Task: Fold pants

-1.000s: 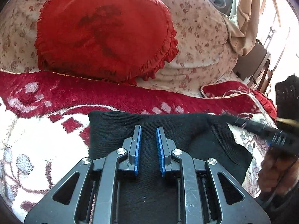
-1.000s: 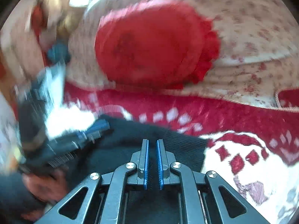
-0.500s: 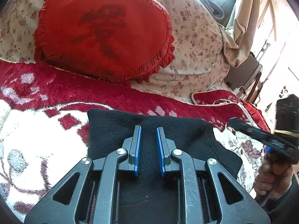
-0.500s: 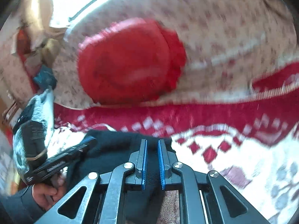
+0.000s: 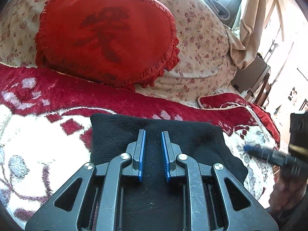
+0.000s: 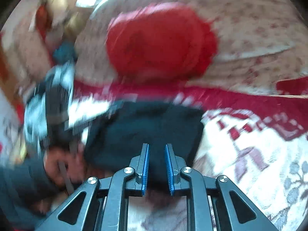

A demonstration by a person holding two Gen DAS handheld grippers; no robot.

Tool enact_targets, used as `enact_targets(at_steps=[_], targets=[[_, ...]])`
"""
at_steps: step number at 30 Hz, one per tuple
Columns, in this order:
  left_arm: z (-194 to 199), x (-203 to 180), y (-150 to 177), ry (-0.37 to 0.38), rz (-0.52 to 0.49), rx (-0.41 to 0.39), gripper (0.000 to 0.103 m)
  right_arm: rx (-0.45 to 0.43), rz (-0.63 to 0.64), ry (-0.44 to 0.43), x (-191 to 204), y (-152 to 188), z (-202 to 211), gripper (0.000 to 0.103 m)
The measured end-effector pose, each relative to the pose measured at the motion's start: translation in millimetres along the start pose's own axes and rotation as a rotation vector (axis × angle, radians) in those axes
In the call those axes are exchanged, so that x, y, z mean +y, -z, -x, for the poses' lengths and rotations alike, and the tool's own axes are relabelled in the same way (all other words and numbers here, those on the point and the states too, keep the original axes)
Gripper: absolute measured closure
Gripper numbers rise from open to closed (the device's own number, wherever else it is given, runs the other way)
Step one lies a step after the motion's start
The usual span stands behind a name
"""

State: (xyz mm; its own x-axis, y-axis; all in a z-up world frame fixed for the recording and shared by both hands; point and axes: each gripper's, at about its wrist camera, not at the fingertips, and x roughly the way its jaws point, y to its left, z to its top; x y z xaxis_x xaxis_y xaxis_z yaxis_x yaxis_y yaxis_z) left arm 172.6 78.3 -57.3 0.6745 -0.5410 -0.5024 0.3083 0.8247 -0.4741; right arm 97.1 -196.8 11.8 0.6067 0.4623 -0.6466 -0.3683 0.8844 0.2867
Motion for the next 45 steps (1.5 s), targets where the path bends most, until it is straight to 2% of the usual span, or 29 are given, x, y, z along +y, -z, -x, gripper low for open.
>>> enact_targets(at_steps=[3,4,7,10,16,23,30,36,39,42,45], targets=[[0.3,0.0,0.0,-0.006,-0.004,0.001,0.088,-0.077,-0.091,0.126,-13.6,-7.1,9.1,0.086],[0.3,-0.7,-0.2,-0.008,-0.005,0.001,0.088,-0.084,-0.118,0.21,-20.4,-6.6,9.2,0.086],[0.2,-3.0,-0.1,-0.023,-0.017,0.002,0.088,-0.047,-0.163,0.33,-32.9,-6.3,2.6,0.086],[-0.9,-6.6,0.1,-0.039,-0.03,0.002,0.088,-0.031,-0.199,0.288,-37.1,-4.2,-1.6,0.086],[-1.3,-7.3,0.5,-0.046,-0.036,0.001,0.088,0.007,-0.157,0.272,-30.8,4.2,-9.9,0.086],[-2.0,-9.1,0.7,-0.057,-0.042,-0.002,0.088,-0.062,-0.136,0.168,-19.6,2.0,7.4,0.086],[-3.8,-13.0,0.4,-0.089,-0.062,-0.008,0.087,-0.062,-0.139,0.158,-22.7,9.2,22.8,0.085],[-3.4,-10.8,0.8,-0.077,-0.049,-0.01,0.088,-0.074,-0.101,0.188,-19.9,15.2,31.9,0.085],[-3.1,-10.2,0.9,-0.072,-0.046,-0.011,0.088,-0.102,-0.096,0.171,-13.7,16.4,34.9,0.085],[-2.0,-10.6,1.5,-0.074,-0.048,-0.014,0.088,-0.12,-0.072,0.115,-2.5,18.8,36.0,0.085],[-1.6,-10.9,1.2,-0.084,-0.059,-0.011,0.088,-0.156,0.001,0.079,17.0,18.7,35.0,0.085]])
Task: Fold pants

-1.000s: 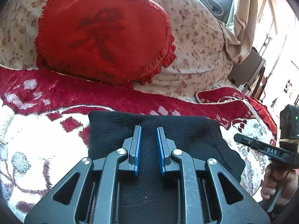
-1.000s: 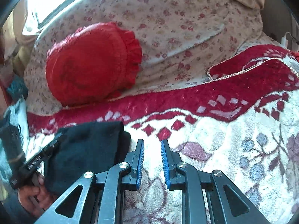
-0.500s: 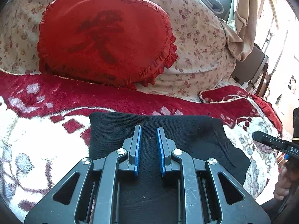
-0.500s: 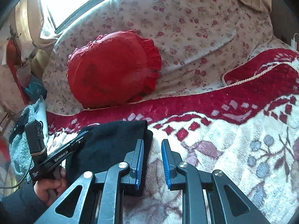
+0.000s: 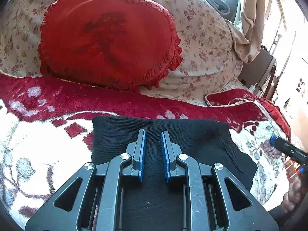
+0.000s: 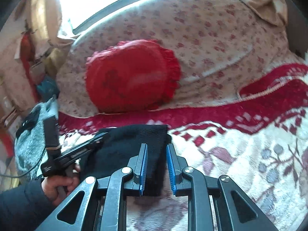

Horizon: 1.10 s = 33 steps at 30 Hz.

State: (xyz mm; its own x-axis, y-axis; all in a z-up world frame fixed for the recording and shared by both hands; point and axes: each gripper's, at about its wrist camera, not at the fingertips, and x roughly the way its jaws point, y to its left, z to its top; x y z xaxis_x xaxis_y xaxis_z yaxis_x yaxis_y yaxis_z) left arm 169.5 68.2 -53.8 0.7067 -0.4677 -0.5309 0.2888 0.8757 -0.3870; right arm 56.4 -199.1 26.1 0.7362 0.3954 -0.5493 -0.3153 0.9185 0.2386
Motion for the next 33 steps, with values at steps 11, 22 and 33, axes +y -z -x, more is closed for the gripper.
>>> enact_targets(at_steps=[11,22,33], targets=[[-0.5,-9.4,-1.0,-0.046,-0.031,0.005,0.087,0.299,0.226,-0.077,37.6,20.8,-77.6,0.082],[24.6,-42.8,-11.3,-0.178,0.026,0.125,0.046,0.099,0.173,-0.032,29.1,8.6,-23.3,0.082],[82.0,-84.2,30.8,-0.345,-0.009,0.185,0.007,0.11,-0.012,0.13,17.1,27.6,-1.6,0.074]])
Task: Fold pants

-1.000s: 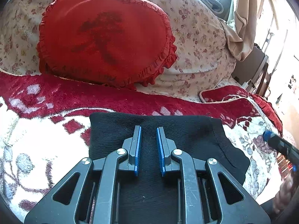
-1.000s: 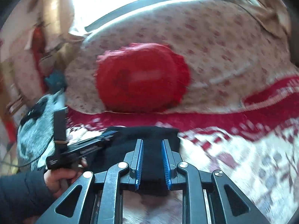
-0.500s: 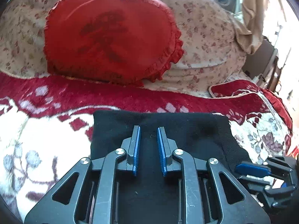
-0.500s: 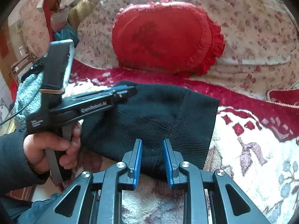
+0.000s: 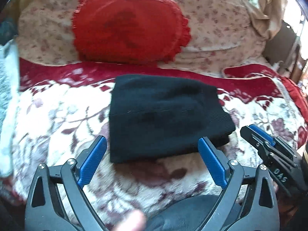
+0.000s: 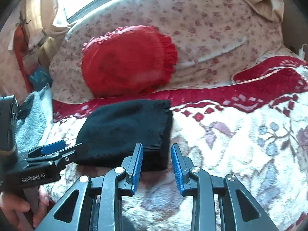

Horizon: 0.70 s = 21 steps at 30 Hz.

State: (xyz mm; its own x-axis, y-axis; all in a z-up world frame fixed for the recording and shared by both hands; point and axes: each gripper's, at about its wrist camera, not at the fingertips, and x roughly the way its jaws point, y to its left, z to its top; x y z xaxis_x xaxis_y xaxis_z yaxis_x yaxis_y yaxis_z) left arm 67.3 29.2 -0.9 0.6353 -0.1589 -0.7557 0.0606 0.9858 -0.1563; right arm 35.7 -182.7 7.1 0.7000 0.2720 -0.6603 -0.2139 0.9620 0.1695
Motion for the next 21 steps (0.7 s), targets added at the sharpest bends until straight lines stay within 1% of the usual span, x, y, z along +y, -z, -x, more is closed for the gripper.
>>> enact_targets(at_steps=[2,4,7,9,11,13,15,17,19,20,21], targets=[[4.1,-4.5,8.8,-0.026,-0.011,0.01,0.007,0.001,0.033,0.042,5.5,2.0,-3.4,0.074],[7.2,-8.4,16.5,-0.031,-0.029,-0.007,0.007,-0.004,0.045,0.084,7.8,4.1,-3.8,0.074],[6.3,-13.8,19.2,-0.064,-0.049,-0.006,0.007,-0.01,0.05,0.118,6.7,7.8,-2.8,0.074],[0.1,-15.2,18.1,-0.081,-0.055,0.021,0.007,-0.012,0.057,0.112,4.5,8.8,-0.3,0.074],[-4.1,-16.1,18.1,-0.091,-0.058,0.045,0.007,-0.032,0.059,0.083,1.9,8.7,5.8,0.074],[-5.1,-17.6,18.5,-0.104,-0.063,0.052,0.007,-0.048,0.067,0.063,2.3,10.0,11.3,0.074],[-4.1,-20.6,18.5,-0.114,-0.075,0.047,0.007,-0.056,0.09,0.059,5.0,10.8,14.1,0.074],[-1.5,-23.3,17.9,-0.122,-0.089,0.037,0.007,-0.053,0.112,0.075,8.4,11.9,13.3,0.074],[4.4,-24.5,16.8,-0.124,-0.098,0.011,0.007,-0.044,0.137,0.089,12.0,13.2,10.4,0.074],[6.6,-24.7,16.4,-0.127,-0.097,0.002,0.006,-0.041,0.151,0.092,14.5,13.9,9.5,0.074],[9.1,-23.6,16.0,-0.132,-0.094,-0.008,0.002,-0.041,0.161,0.096,16.5,14.4,8.9,0.074]])
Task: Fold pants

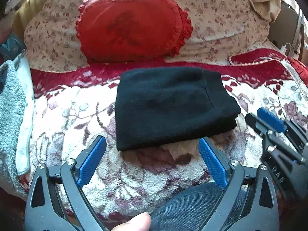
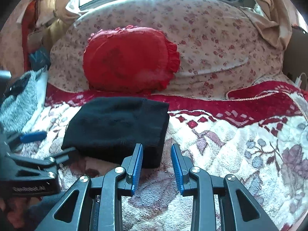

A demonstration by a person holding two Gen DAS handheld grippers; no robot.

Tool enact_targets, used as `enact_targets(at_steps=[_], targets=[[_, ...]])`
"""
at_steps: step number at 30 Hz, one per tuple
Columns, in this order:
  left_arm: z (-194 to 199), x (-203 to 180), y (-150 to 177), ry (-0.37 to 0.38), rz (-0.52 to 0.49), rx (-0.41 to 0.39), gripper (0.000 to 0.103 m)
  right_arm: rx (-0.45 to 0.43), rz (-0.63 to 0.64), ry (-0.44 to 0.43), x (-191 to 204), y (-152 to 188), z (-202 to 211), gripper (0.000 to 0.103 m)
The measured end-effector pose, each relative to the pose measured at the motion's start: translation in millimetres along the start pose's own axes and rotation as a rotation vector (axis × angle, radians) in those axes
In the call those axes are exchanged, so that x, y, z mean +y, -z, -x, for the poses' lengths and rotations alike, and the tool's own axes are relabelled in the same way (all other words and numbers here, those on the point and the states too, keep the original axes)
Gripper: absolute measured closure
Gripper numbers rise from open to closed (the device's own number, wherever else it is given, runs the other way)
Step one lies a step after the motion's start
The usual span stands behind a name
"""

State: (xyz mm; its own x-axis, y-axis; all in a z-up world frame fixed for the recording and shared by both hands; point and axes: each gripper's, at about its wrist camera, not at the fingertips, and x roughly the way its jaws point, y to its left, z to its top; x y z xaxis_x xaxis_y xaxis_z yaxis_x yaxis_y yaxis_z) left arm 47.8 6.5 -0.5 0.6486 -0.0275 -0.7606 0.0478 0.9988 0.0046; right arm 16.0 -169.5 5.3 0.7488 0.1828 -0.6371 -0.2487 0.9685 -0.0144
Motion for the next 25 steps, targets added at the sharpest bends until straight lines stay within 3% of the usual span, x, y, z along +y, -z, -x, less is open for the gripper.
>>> enact_targets(at_steps=[7,10,17,25], targets=[[6.1,9.0,-1.6,0.019,0.03,-0.012,0.001,0.009,0.076,0.046,12.8,2.7,-2.8,0.074],[5.6,6.8,-0.5,0.03,0.026,0.004,0.001,-0.002,0.071,0.049,11.7,2.3,-0.8,0.074],[0.3,-11.6,9.6,-0.037,-0.038,0.026,0.001,-0.013,0.053,0.063,7.9,1.9,2.2,0.074],[-4.3,-9.8,9.5,-0.005,-0.027,0.044,0.001,-0.003,0.048,0.072,6.4,2.1,0.1,0.074]])
